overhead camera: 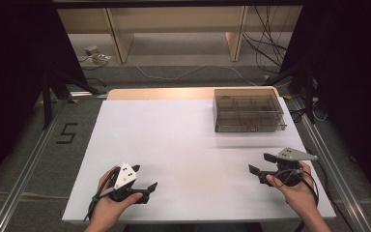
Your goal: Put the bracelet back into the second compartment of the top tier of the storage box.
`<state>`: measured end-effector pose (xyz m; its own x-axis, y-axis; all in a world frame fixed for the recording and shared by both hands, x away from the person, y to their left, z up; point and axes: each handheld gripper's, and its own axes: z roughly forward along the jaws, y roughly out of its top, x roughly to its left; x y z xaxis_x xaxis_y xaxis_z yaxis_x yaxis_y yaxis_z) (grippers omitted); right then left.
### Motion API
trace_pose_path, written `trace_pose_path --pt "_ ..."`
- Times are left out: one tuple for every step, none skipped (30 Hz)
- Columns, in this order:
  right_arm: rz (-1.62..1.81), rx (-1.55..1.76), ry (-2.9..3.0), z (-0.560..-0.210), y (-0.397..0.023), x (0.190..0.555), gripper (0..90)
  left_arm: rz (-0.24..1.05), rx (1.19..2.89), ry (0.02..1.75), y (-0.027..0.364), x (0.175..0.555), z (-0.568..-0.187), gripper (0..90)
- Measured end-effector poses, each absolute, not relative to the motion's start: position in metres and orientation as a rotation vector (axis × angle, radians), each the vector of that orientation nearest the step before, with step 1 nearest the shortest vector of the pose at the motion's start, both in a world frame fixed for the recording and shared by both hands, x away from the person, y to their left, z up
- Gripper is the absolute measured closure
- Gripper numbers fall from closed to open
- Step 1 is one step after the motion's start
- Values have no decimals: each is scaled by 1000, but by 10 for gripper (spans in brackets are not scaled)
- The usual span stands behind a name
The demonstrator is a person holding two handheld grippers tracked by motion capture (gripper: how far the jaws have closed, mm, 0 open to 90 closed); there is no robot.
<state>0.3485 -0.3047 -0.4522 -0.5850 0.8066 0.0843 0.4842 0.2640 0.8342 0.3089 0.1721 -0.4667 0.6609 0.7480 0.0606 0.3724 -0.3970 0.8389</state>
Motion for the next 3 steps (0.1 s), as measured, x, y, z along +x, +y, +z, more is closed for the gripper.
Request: trace_pose_path --pt "1243 1177 2182 -452 -305 349 224 551 2015 868 172 309 -467 161" --pt "1239 1177 2184 -452 -305 348 221 552 2015 865 171 309 -466 161" --pt "1239 1174 2184 -453 -305 348 219 553 2015 863 170 308 -466 161"
